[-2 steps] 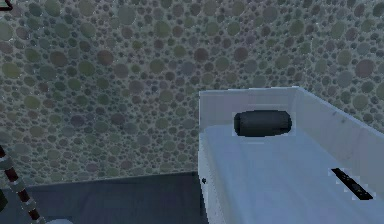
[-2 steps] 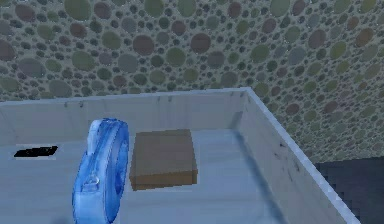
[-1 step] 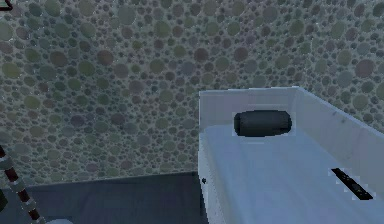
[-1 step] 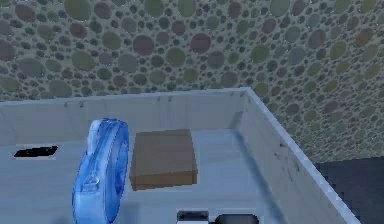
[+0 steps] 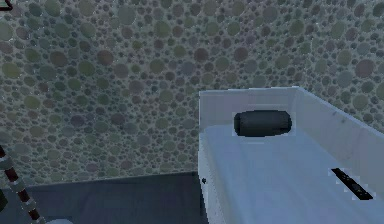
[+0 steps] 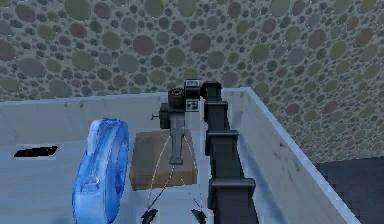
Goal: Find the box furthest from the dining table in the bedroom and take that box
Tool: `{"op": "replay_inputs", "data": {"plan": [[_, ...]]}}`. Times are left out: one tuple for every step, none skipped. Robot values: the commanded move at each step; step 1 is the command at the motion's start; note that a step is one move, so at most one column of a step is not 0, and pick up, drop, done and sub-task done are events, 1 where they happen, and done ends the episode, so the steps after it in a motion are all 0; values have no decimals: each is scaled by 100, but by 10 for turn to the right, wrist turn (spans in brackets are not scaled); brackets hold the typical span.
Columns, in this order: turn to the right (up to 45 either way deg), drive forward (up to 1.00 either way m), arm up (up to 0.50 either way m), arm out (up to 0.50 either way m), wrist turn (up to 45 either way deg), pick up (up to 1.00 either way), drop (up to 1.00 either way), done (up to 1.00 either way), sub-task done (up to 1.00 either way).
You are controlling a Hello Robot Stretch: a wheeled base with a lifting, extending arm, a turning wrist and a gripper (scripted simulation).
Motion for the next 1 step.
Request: {"op": "replay_inputs", "data": {"plan": [[0,0,0,0,450,0,0,0,0]]}}
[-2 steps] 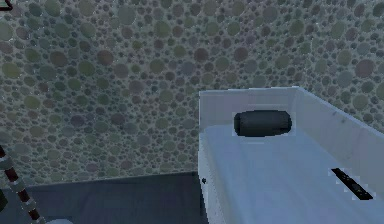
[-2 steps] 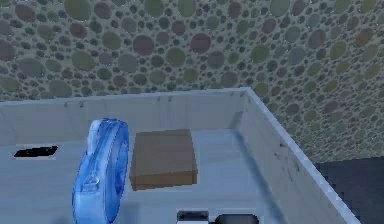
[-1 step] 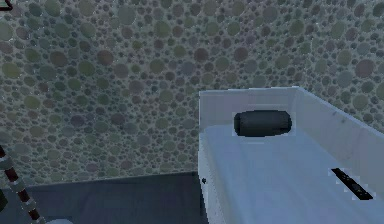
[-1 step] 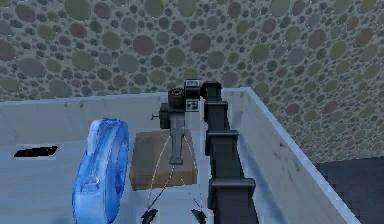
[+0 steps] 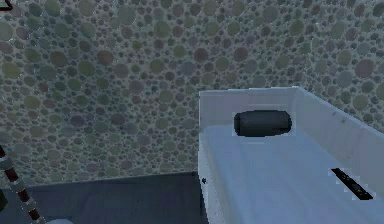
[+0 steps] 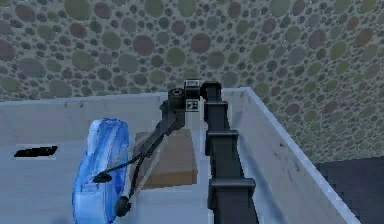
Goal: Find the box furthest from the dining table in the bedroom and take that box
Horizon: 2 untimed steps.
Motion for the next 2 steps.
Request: {"op": "replay_inputs", "data": {"plan": [[0,0,0,0,450,0,0,0,0],[0,0,0,0,450,0,0,0,0]]}}
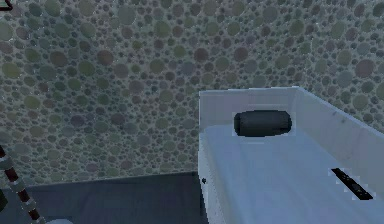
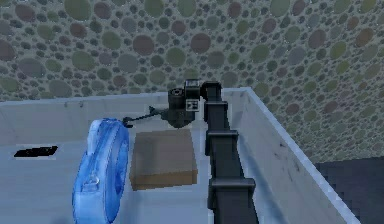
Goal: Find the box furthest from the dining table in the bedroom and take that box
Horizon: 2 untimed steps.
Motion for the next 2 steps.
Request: {"op": "replay_inputs", "data": {"plan": [[0,0,0,0,120,0,0,0,0],[0,0,-30,0,0,0,0,0,0]]}}
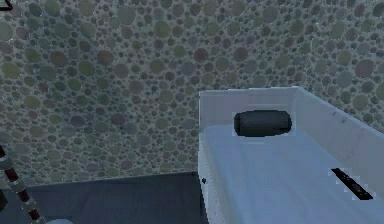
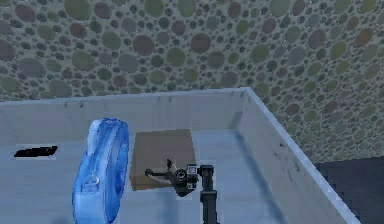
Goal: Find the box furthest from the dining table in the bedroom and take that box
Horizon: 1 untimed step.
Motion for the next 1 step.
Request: {"op": "replay_inputs", "data": {"plan": [[0,0,0,0,0,100,0,0,0]]}}
